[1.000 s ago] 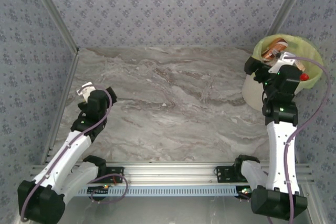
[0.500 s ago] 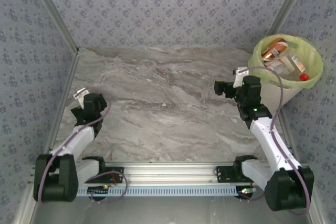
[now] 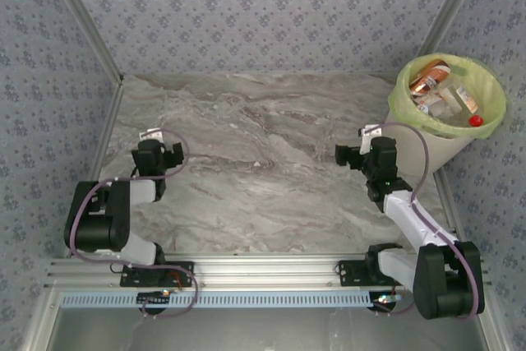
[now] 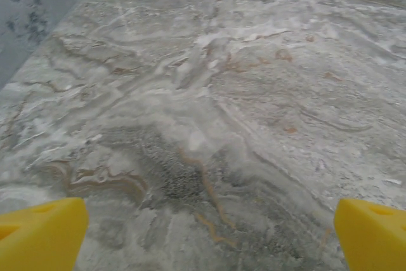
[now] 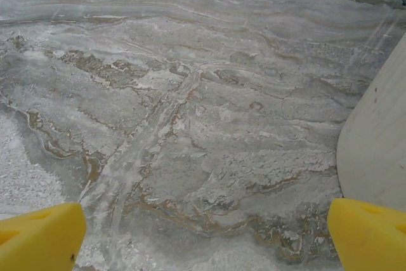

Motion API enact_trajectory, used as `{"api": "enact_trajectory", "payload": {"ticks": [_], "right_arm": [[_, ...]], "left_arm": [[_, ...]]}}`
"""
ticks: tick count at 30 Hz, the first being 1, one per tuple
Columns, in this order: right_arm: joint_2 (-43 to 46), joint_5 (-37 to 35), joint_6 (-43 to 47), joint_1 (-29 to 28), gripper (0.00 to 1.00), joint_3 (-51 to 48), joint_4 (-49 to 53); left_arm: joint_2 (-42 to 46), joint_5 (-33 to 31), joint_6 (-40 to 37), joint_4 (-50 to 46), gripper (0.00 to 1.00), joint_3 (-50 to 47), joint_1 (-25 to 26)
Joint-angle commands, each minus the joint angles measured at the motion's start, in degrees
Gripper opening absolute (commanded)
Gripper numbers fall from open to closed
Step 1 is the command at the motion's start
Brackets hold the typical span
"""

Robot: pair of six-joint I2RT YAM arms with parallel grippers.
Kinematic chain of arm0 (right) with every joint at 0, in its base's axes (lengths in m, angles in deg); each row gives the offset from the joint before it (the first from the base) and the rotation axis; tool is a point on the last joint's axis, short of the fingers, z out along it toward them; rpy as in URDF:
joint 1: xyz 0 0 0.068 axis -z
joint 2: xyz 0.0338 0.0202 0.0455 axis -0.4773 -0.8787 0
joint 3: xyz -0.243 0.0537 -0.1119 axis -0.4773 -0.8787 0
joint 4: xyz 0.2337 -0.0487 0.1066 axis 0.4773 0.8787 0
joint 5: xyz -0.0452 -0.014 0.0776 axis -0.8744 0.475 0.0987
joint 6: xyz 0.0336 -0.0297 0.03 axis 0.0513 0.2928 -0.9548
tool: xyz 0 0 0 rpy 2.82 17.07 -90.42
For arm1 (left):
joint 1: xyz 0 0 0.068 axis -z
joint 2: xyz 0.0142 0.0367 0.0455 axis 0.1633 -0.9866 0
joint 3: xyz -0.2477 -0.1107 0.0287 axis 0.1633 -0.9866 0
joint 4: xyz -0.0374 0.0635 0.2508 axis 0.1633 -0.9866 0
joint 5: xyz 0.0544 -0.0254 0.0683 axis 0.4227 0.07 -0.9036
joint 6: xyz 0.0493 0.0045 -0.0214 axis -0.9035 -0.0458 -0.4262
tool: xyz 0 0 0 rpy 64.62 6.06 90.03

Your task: Put the plastic bottles in the bin

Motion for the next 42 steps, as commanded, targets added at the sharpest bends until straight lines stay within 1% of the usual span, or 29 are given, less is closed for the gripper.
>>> {"api": "enact_trajectory", "payload": {"ticks": [1, 3, 5, 8, 11, 12, 14, 16, 19, 27, 29, 30, 32, 33, 34, 36, 42], "right_arm": [[-0.61, 1.28, 2.03, 1.00, 1.00, -2.31, -6.19], [-1.79, 0.99, 1.92, 1.50, 1.00, -3.90, -10.00], [-3.70, -1.15, 1.16, 1.79, 1.00, -5.75, -15.37], [-7.64, -4.14, 0.23, 1.96, 1.00, -8.81, -24.95], [-10.62, -5.92, 1.00, 1.75, 1.00, -10.21, -29.68], [-10.01, -5.45, 1.74, 1.75, 1.00, -10.31, -29.23], [-9.71, -5.77, 3.52, 1.72, 1.00, -12.62, -34.62], [-9.92, -5.24, 2.73, 3.05, 1.00, -14.26, -37.59], [-10.98, -3.24, 2.57, 4.14, 1.00, -14.59, -39.31], [-22.20, -4.61, 2.21, 4.79, 1.00, -15.20, -51.46], [-24.99, -4.58, 2.04, 4.93, 1.00, -14.21, -52.08], [-25.71, -6.05, 2.09, 4.57, 1.00, -12.59, -49.88], [-25.48, -6.80, 1.00, 5.30, 1.00, -5.44, -35.74], [-25.62, -4.56, 0.60, 6.28, 1.00, -4.30, -34.23], [-25.67, -2.67, 0.34, 6.95, 1.00, -4.65, -35.22], [-25.65, -3.66, 0.82, 6.38, 1.00, -4.63, -34.77], [-25.65, -3.31, 0.67, 6.47, 1.00, -4.64, -34.75]], "left_arm": [[-0.26, 0.63, -1.09, 8.10, 0.99, -1.68, -0.40], [-0.60, -4.98, 0.63, 9.15, 0.99, -1.91, -0.05], [-0.62, -6.64, 1.20, 8.87, 1.00, -1.82, 0.15], [-0.48, -6.65, 1.20, 8.73, 0.99, -1.73, 0.13], [-0.52, -6.63, 1.28, 8.64, 0.99, -1.73, 0.15], [-0.47, -6.64, 1.27, 8.65, 0.99, -1.73, 0.13], [-0.48, -6.63, 1.24, 8.66, 0.99, -1.73, 0.13], [-0.48, -6.68, 1.22, 8.65, 0.99, -1.73, 0.13], [-0.47, -6.47, 1.22, 8.73, 1.00, -1.73, 0.14], [-0.52, -6.50, 1.25, 8.73, 0.99, -1.73, 0.13], [-0.48, -6.47, 1.19, 8.77, 1.00, -1.73, 0.17], [-0.47, -6.53, 1.20, 8.73, 0.99, -1.73, 0.13], [-0.47, -6.49, 1.19, 8.73, 0.99, -1.73, 0.17], [-0.52, -6.51, 1.23, 8.73, 0.99, -1.73, 0.19], [-0.49, -6.44, 1.19, 8.65, 0.99, -1.73, 0.15], [-0.48, -6.40, 1.11, 8.65, 0.99, -1.73, 0.13], [-0.47, -6.32, 1.12, 8.64, 0.99, -1.67, 0.22]]}}
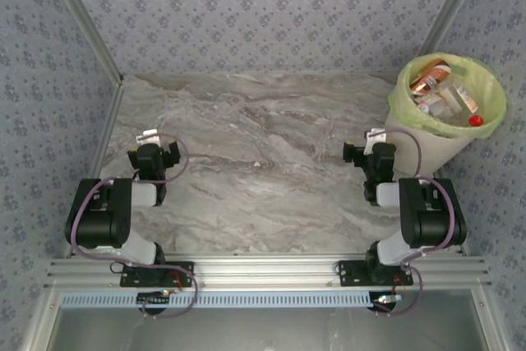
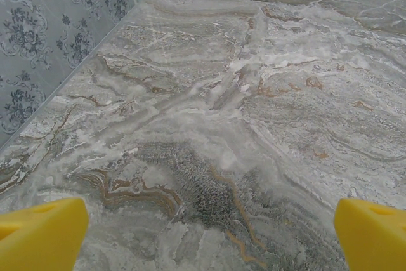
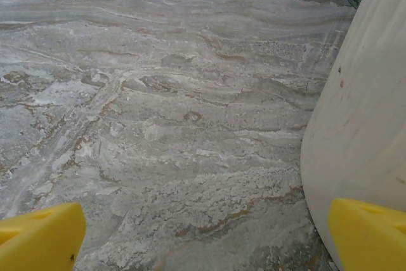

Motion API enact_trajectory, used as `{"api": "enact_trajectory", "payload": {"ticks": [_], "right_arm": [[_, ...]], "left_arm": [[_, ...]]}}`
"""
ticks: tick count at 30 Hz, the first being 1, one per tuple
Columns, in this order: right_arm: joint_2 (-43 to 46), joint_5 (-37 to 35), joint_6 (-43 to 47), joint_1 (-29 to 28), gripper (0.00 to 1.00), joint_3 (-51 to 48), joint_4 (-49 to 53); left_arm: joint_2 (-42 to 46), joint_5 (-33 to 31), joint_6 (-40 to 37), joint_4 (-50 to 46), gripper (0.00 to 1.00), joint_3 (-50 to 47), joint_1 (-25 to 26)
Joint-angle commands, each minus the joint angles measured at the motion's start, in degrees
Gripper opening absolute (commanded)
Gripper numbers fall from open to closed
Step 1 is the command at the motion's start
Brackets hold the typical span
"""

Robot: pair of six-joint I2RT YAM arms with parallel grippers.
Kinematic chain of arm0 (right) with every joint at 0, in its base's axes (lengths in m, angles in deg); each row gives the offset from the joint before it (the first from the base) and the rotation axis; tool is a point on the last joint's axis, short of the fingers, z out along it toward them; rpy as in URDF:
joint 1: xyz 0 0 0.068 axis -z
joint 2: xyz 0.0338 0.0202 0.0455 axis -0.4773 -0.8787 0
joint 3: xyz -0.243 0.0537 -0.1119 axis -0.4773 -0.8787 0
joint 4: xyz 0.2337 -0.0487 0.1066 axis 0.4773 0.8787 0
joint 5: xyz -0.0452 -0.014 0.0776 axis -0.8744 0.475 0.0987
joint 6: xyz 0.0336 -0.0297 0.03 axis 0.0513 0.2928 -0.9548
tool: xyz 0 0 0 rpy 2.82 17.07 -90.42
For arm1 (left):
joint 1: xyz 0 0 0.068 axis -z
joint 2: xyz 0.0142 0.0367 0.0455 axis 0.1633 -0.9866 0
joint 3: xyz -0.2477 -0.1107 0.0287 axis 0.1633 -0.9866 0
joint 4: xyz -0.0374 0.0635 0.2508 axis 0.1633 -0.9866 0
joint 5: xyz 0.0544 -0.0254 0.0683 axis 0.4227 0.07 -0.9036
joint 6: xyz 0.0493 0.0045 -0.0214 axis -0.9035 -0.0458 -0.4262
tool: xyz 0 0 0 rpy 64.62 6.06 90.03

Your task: Put the plastic bottles in the bin

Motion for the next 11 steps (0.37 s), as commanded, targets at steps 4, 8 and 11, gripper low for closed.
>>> {"api": "enact_trajectory", "payload": {"ticks": [4, 8, 11], "right_arm": [[-0.03, -0.39, -0.74, 0.44, 1.00, 0.70, 1.24], [-0.08, -0.38, -0.71, 0.43, 1.00, 0.70, 1.25], [-0.07, -0.49, -0.71, 0.44, 1.00, 0.70, 1.21]], "left_arm": [[-0.16, 0.91, -0.06, 1.95, 0.99, 0.31, 0.19], [-0.23, 1.62, -0.23, 2.08, 0.99, 0.25, 0.15], [-0.19, 1.63, -0.27, 2.26, 0.99, 0.15, 0.20]]}}
